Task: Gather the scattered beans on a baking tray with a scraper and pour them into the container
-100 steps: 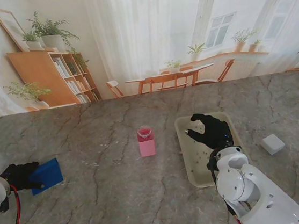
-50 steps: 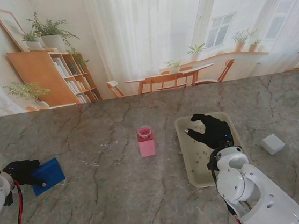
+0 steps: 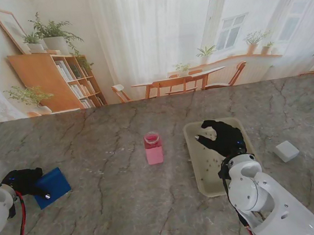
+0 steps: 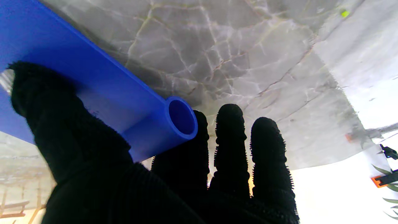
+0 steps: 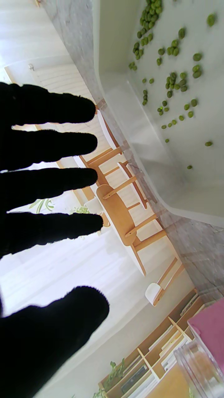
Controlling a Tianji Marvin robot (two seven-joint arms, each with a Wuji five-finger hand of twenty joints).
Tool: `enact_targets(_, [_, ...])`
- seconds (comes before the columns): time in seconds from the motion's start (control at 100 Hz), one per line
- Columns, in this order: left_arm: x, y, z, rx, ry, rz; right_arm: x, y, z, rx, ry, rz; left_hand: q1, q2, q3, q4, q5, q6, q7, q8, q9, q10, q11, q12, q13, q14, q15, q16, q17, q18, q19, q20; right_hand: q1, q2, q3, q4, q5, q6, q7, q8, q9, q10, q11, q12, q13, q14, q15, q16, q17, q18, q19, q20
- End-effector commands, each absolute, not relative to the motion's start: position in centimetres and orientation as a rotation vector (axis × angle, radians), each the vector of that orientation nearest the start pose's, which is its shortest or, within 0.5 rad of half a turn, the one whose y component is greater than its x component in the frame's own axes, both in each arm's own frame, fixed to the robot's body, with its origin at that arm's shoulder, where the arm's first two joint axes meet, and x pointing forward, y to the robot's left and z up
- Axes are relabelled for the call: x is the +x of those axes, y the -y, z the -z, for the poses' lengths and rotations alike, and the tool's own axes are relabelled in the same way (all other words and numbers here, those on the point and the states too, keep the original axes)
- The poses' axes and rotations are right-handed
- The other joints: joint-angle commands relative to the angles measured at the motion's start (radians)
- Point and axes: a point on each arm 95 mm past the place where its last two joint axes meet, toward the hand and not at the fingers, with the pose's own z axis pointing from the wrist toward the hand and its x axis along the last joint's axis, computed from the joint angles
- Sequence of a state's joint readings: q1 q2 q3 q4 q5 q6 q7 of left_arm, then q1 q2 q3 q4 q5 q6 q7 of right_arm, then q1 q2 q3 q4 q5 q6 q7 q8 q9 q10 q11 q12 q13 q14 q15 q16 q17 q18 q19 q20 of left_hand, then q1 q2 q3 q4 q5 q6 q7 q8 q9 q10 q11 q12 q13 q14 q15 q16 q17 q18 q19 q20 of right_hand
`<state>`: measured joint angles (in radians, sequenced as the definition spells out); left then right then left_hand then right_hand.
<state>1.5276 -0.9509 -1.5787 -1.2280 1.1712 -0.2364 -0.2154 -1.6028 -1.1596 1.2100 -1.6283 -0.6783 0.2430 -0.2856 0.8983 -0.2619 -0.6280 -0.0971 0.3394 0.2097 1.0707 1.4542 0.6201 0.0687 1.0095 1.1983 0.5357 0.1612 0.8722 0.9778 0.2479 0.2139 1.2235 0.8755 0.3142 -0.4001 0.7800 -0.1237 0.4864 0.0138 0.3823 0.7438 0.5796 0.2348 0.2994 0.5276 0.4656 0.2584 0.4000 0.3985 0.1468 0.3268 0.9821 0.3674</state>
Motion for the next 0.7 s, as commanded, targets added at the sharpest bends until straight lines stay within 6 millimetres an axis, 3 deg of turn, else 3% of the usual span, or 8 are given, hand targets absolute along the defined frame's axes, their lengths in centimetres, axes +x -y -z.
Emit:
enact_targets(0.0, [39.5,-22.9,38.0,-1.421,-1.683,0.844,39.5,0.6,32.0,1.539,-0.958,-1.560,0.393,0.094,0.630,0.031,-0.008,0.020,0.241,0.116,-0.011,-0.095,-0.005,0.008,-0.034,0.040,-0.064,-0.055,0.042,-0.023,0.015,0.007,-0.003,0.021,-0.014,0.028,0.014,-0.021,0.015,-0.019,0.006,-0.012,-0.035,0.002,0.006,-0.019,-0.015,0.014,-0.003,0.014,-0.018,0.019])
enact_targets(0.09, [39.7,-22.5,37.0,-1.404,-1.630,0.897,39.4,0.6,32.0,1.539,-0.956,-1.560,0.393,0.119,0.617,0.028,-0.039,0.028,0.240,0.116,-0.005,-0.092,-0.090,0.000,0.045,0.035,-0.081,-0.089,0.196,-0.112,0.056,-0.021,-0.003,0.022,-0.014,0.028,0.016,-0.020,0.016,-0.020,0.006,-0.012,-0.036,0.002,0.005,-0.018,-0.015,0.014,-0.003,0.014,-0.019,0.019])
enact_targets(0.26, [39.9,-21.7,34.9,-1.353,-1.559,0.999,39.4,0.7,31.9,1.539,-0.950,-1.560,0.392,0.166,0.599,0.025,-0.074,0.026,0.142,0.115,0.073,-0.049,-0.226,0.030,0.212,-0.023,-0.039,-0.087,0.351,-0.218,0.118,-0.107,-0.003,0.025,-0.016,0.029,0.019,-0.021,0.018,-0.020,0.006,-0.013,-0.036,0.003,0.005,-0.018,-0.015,0.014,-0.003,0.014,-0.019,0.020])
enact_targets(0.34, [40.0,-21.3,34.1,-1.327,-1.544,1.044,39.4,0.7,31.9,1.538,-0.947,-1.561,0.392,0.159,0.610,0.028,-0.089,0.029,0.004,0.018,0.135,-0.033,-0.239,0.018,0.293,-0.060,0.017,-0.072,0.419,-0.267,0.153,-0.120,-0.003,0.025,-0.017,0.029,0.019,-0.022,0.017,-0.021,0.006,-0.011,-0.037,0.002,0.005,-0.019,-0.015,0.014,-0.003,0.016,-0.019,0.021])
enact_targets(0.45, [40.1,-21.1,33.4,-1.281,-1.540,1.090,39.3,0.8,31.9,1.538,-0.942,-1.560,0.393,0.123,0.615,0.023,-0.027,0.031,-0.133,-0.105,0.178,-0.034,-0.255,0.014,0.323,-0.064,0.003,-0.082,0.433,-0.267,0.144,-0.136,-0.002,0.026,-0.018,0.029,0.022,-0.020,0.019,-0.021,0.007,-0.011,-0.037,0.002,0.005,-0.019,-0.015,0.014,-0.003,0.014,-0.020,0.021])
enact_targets(0.53, [40.1,-21.0,33.1,-1.264,-1.534,1.116,39.3,0.8,31.9,1.539,-0.938,-1.560,0.393,0.136,0.640,0.013,0.062,0.024,-0.282,-0.295,0.182,-0.045,-0.268,0.020,0.321,-0.067,-0.022,-0.094,0.426,-0.256,0.110,-0.146,-0.002,0.027,-0.019,0.029,0.023,-0.021,0.019,-0.021,0.007,-0.011,-0.037,0.003,0.006,-0.019,-0.015,0.014,-0.003,0.014,-0.020,0.022])
enact_targets(0.61, [40.1,-20.8,32.9,-1.254,-1.526,1.136,39.3,0.9,31.9,1.539,-0.935,-1.560,0.393,0.130,0.657,0.008,0.119,0.007,-0.303,-0.399,0.183,-0.043,-0.273,0.026,0.315,-0.058,-0.038,-0.098,0.415,-0.242,0.090,-0.140,-0.002,0.027,-0.021,0.029,0.023,-0.022,0.020,-0.021,0.007,-0.011,-0.037,0.003,0.005,-0.018,-0.015,0.014,-0.003,0.014,-0.021,0.022])
enact_targets(0.69, [40.2,-20.6,32.6,-1.249,-1.515,1.158,39.3,0.9,31.9,1.539,-0.933,-1.560,0.393,0.134,0.670,0.008,0.124,0.013,-0.290,-0.457,0.172,-0.038,-0.278,0.041,0.297,-0.051,-0.044,-0.097,0.394,-0.228,0.073,-0.128,-0.001,0.027,-0.021,0.029,0.024,-0.020,0.021,-0.021,0.007,-0.011,-0.038,0.003,0.005,-0.019,-0.015,0.014,-0.003,0.014,-0.021,0.022])
